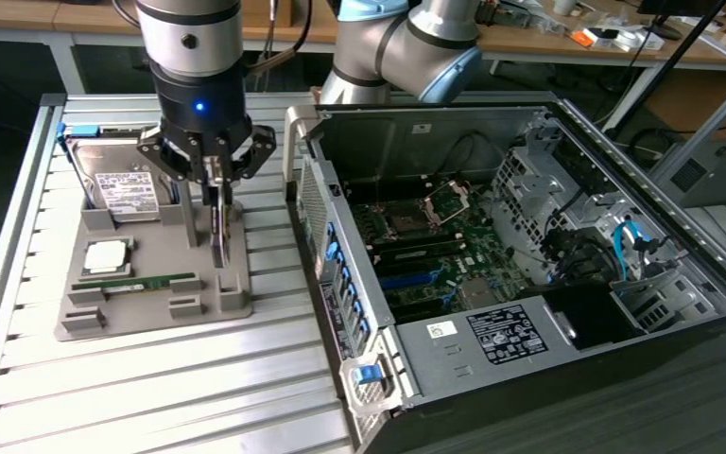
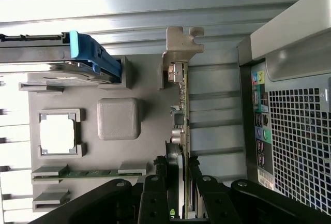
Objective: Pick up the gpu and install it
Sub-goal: 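Pick up the gpu and move the gpu toward the slot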
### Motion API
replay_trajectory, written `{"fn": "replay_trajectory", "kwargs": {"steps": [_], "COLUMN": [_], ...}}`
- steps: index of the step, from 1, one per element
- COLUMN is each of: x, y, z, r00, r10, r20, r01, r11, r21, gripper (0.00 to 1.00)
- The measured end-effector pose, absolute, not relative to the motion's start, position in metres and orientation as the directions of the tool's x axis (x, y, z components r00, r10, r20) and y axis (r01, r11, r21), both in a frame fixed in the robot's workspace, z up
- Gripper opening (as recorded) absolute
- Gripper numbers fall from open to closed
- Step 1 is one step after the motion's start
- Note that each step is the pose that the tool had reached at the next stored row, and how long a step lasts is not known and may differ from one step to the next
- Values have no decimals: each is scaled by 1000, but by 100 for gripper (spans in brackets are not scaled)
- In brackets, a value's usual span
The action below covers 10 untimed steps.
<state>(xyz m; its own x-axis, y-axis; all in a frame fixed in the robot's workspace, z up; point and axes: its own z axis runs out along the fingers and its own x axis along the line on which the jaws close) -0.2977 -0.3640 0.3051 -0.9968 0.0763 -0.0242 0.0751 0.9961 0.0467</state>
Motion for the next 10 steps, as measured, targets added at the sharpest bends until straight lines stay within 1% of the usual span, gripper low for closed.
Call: {"fn": "replay_trajectory", "kwargs": {"steps": [10], "x": [-298], "y": [-364], "z": [309], "r00": [-997], "r10": [76], "r20": [-24], "r01": [75], "r11": [996], "r21": [47], "gripper": [27]}}
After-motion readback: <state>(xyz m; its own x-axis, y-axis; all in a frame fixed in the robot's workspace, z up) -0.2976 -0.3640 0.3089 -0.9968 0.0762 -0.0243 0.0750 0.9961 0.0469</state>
